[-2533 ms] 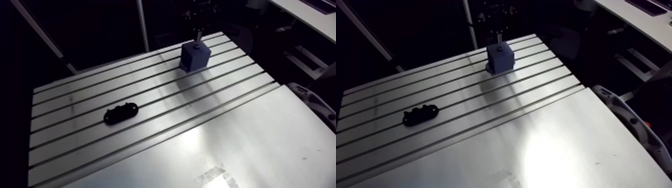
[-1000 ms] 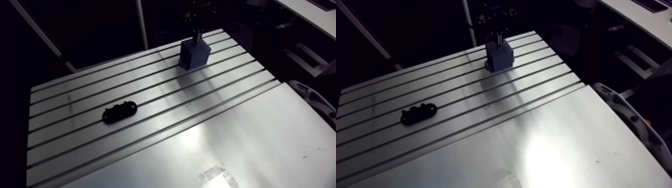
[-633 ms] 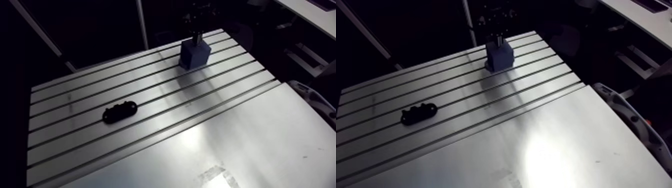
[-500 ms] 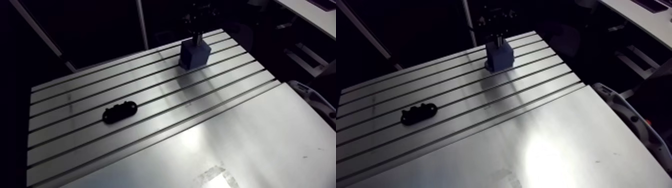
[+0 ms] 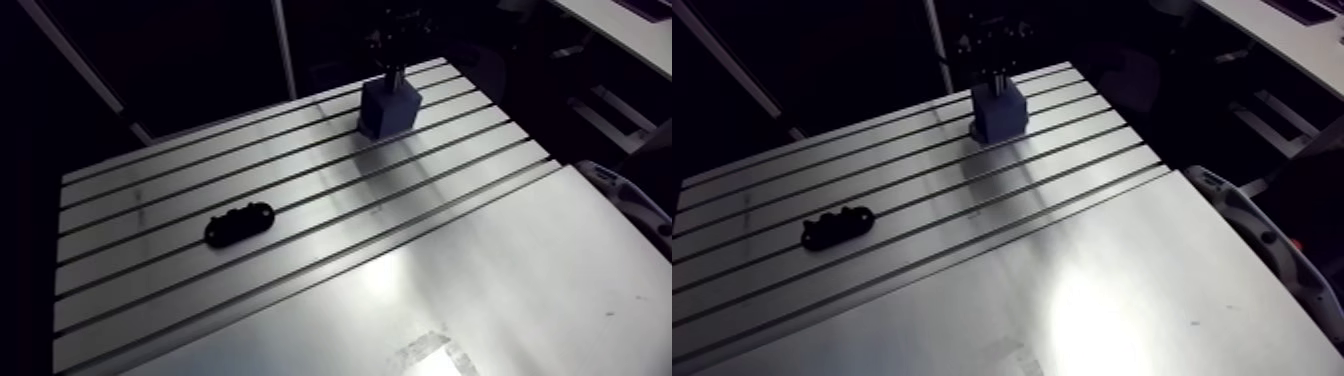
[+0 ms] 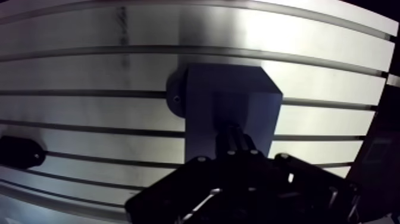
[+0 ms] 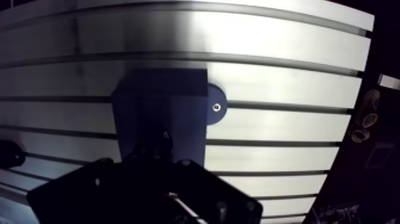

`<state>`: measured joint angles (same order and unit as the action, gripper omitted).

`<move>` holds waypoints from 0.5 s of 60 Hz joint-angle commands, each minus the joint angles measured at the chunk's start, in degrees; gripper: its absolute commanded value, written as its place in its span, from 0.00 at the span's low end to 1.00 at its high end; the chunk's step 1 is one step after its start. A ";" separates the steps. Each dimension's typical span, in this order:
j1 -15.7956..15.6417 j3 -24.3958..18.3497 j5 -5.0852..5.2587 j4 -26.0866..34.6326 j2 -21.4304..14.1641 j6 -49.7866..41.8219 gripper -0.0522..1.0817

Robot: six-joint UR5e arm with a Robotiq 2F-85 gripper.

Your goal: Pick up the M10 bolt and insert it into the hex recess until seated.

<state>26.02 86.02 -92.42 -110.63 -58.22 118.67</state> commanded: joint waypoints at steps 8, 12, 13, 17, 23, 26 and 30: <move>0.01 0.68 0.00 -1.83 0.01 0.39 0.99; 0.01 0.59 0.00 -1.83 0.01 0.39 0.99; 0.08 0.59 0.00 -1.83 -0.07 0.39 0.99; 0.09 0.51 0.07 -1.76 -0.08 0.39 0.99; 0.09 0.17 0.16 -1.51 -0.08 0.46 0.99; 0.09 -0.09 0.17 -1.32 -0.08 0.47 0.99; 0.09 -0.19 0.18 -1.23 -0.17 0.47 0.99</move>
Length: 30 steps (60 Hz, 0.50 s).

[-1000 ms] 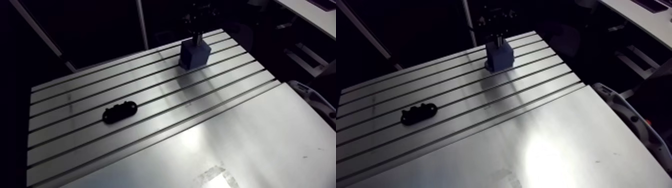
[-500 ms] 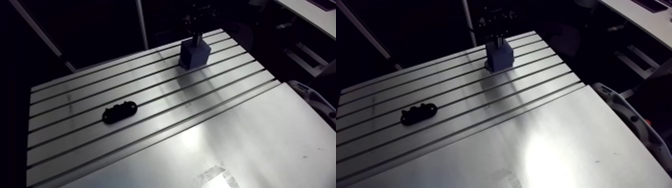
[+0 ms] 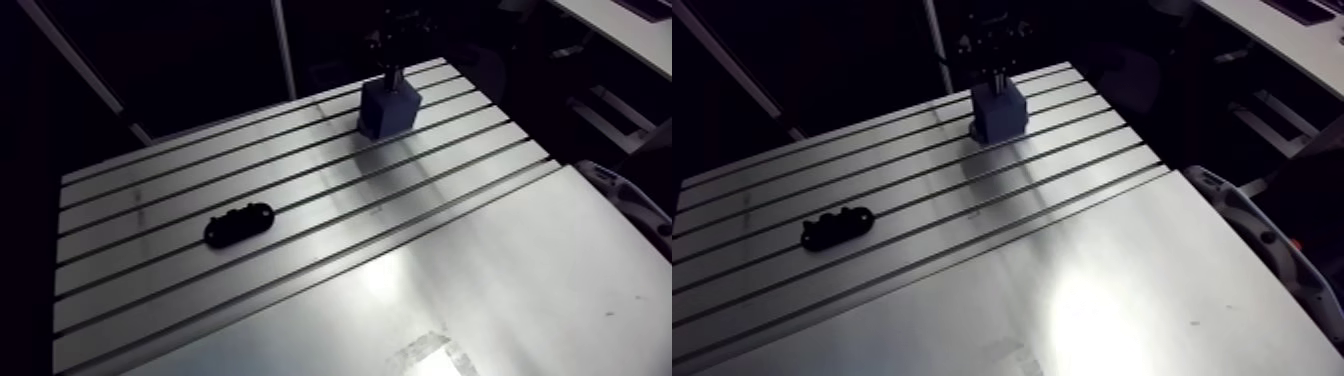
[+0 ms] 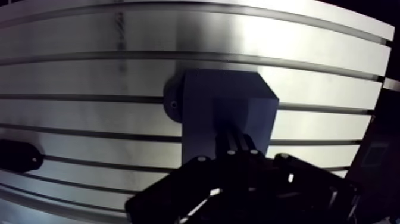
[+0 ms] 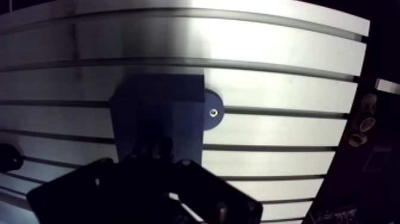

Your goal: Pick up the M10 bolt and insert it into the hex recess until seated.

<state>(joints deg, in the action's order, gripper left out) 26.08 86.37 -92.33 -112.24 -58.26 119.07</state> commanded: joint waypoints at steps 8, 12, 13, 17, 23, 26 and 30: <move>-0.05 -1.06 0.01 1.06 -0.38 0.07 0.99; -0.06 -1.31 0.00 1.68 -0.55 0.15 0.99; -0.13 -1.34 0.00 1.86 -0.57 0.16 0.99; -0.07 -1.58 0.00 1.97 -0.66 0.16 0.99; -0.06 -1.77 -0.09 2.55 -0.82 0.16 0.99; -0.06 -1.78 -0.09 2.66 -0.83 0.16 0.99; -0.06 -1.78 -0.09 2.77 -0.99 0.16 0.99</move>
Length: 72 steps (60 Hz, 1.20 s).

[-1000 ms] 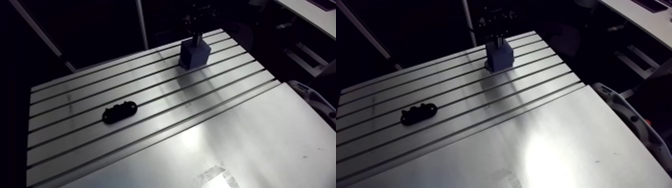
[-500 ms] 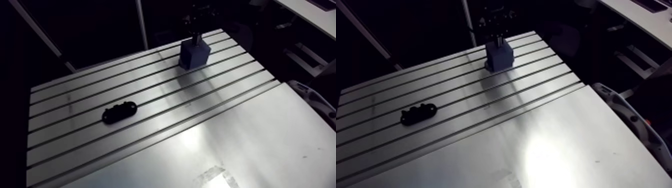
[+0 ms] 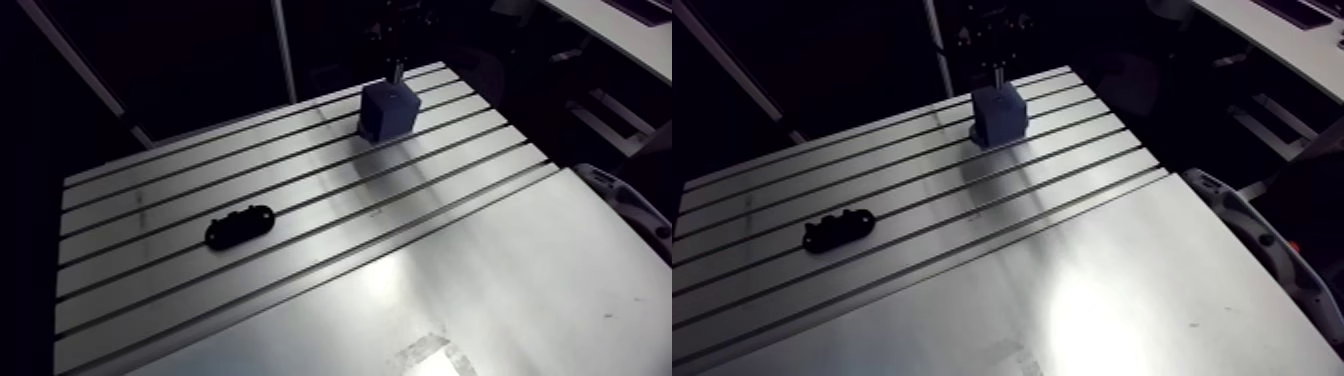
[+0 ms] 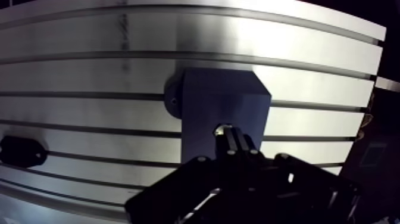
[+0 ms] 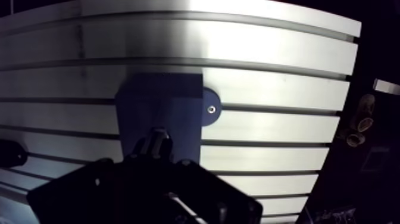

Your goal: Pick up the M10 bolt and insert it into the hex recess until seated.

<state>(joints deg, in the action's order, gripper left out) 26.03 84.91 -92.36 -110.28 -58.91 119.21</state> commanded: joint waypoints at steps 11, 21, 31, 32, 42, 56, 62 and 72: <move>0.00 -0.32 -0.06 0.81 -0.54 0.02 0.99; -0.25 -0.23 -0.14 0.89 -1.21 0.02 0.54; -0.36 -0.31 -0.15 3.32 -2.19 0.02 0.05; -0.36 -0.31 -0.15 3.32 -2.19 0.02 0.05; -0.36 -0.83 -0.39 4.32 -4.08 -0.22 0.05; -2.24 -1.52 -0.32 9.72 -9.68 -2.63 0.05; -4.64 -2.32 -0.32 12.59 -10.94 -4.34 0.05; -7.40 -2.34 -0.34 15.61 -13.73 -9.05 0.05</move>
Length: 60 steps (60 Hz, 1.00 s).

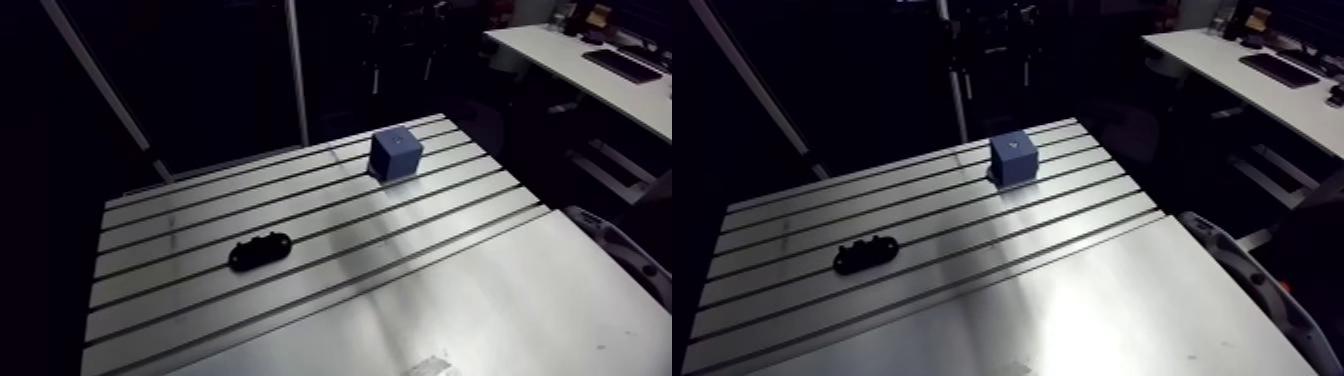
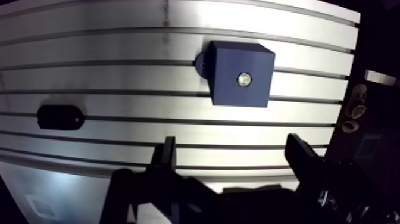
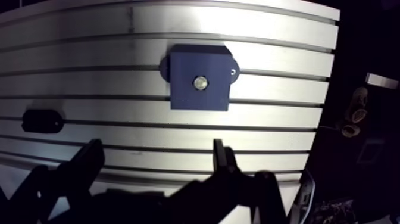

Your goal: Pick up the M10 bolt and insert it into the hex recess until seated.

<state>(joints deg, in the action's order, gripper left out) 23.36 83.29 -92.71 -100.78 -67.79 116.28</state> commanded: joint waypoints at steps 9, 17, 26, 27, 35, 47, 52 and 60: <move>-7.87 -0.19 0.16 6.43 -9.30 -12.67 0.05; -9.53 -0.11 0.70 7.15 -11.72 -15.14 0.05; -12.52 0.41 2.41 10.13 -12.23 -15.08 0.05; -12.62 0.50 2.92 10.57 -12.38 -15.08 0.05; -13.95 0.93 4.15 12.11 -13.74 -14.55 0.05; -16.49 2.94 3.54 11.38 -15.72 -14.73 0.05; -17.76 2.99 3.54 11.19 -16.01 -14.56 0.05; -18.92 2.89 3.63 10.91 -16.76 -14.38 0.05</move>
<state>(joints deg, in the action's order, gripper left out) 10.75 84.53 -90.20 -91.15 -80.23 103.03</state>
